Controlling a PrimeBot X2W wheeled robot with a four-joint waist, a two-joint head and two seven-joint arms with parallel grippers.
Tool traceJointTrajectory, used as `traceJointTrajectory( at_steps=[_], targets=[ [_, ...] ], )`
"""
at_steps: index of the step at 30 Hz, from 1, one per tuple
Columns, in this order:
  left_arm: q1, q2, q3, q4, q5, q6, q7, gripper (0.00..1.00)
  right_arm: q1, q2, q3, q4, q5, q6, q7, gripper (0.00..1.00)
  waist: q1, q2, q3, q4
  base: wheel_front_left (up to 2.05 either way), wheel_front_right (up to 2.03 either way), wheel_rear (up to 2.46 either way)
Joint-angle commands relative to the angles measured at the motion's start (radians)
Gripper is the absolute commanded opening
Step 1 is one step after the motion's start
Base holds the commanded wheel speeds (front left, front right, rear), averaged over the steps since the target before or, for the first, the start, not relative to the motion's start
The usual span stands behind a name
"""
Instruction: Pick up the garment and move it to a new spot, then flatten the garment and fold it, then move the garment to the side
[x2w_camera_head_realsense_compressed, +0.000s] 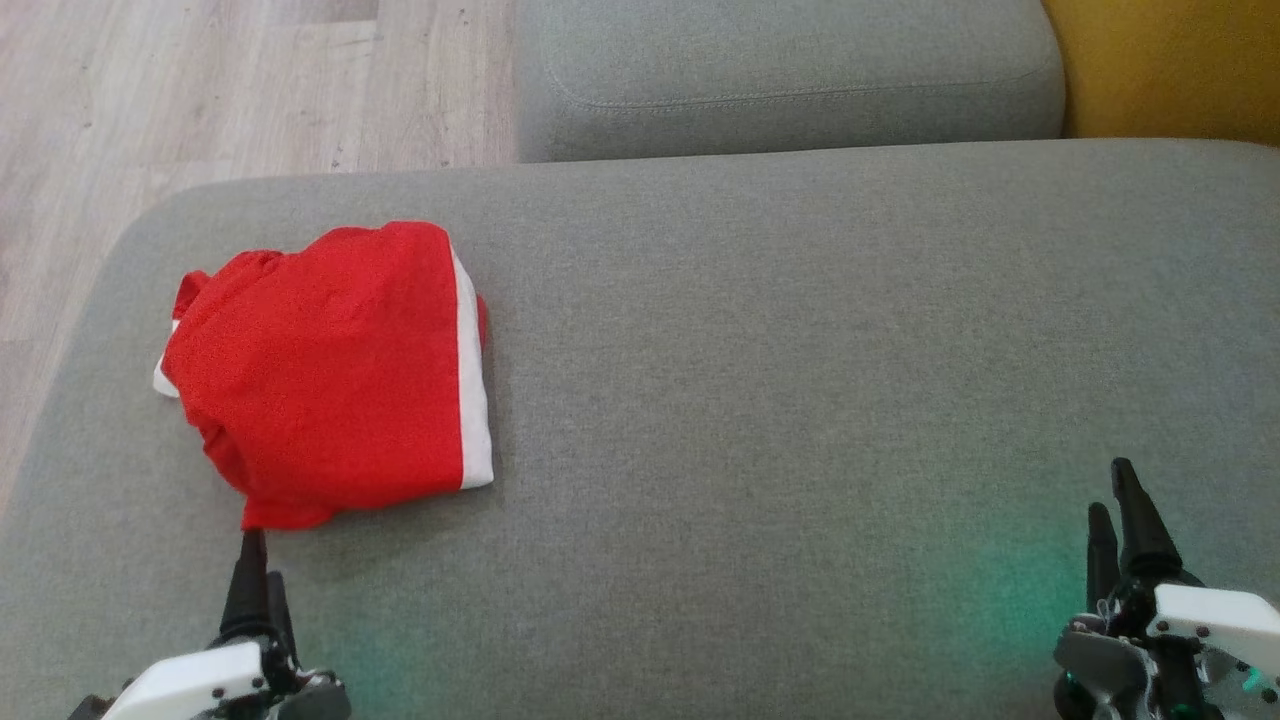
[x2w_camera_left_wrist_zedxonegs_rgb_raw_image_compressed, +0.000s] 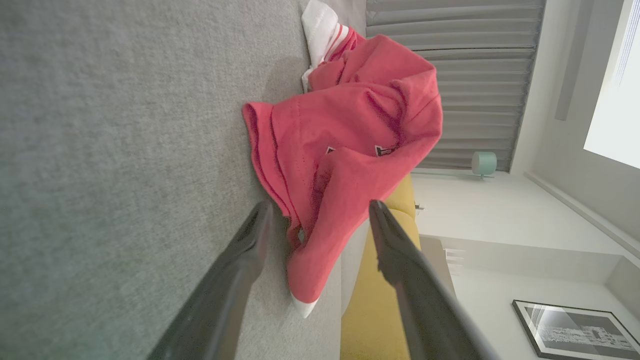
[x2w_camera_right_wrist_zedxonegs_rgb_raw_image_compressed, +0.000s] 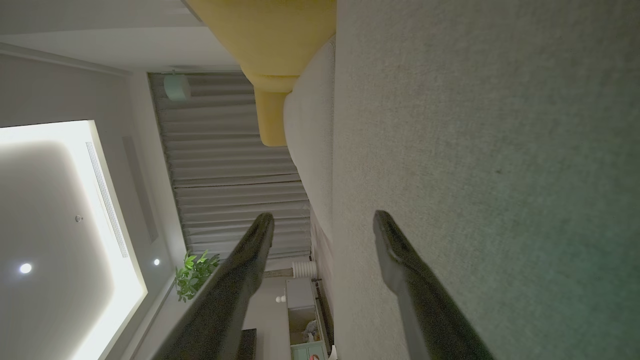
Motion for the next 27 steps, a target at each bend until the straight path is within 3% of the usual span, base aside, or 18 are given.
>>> traceJointTrajectory(
  at_steps=[1, 12, 27],
  targets=[
    [-0.040, 0.004, -0.002, -0.038, 0.004, 0.000, -0.005, 1.00, -0.040, -0.003, 0.006, -0.039, -0.010, 0.001, -0.008, 1.00, 0.0000, 0.0000, 0.000, 0.000, 0.00, 0.00, 0.00],
    [-0.030, 0.005, 0.005, -0.053, 0.050, -0.001, -0.041, 1.00, -0.036, -0.004, 0.010, -0.054, -0.098, 0.001, -0.044, 1.00, 0.0000, 0.0000, -0.007, 0.002, 0.00, 0.00, 0.00],
    [-0.044, 0.006, 0.011, -0.134, 0.236, 0.033, -0.085, 1.00, -0.037, -0.004, 0.008, -0.132, -0.369, 0.002, -0.088, 1.00, 0.0000, 0.0000, -0.010, 0.005, 0.00, 0.00, 0.00]
  ],
)
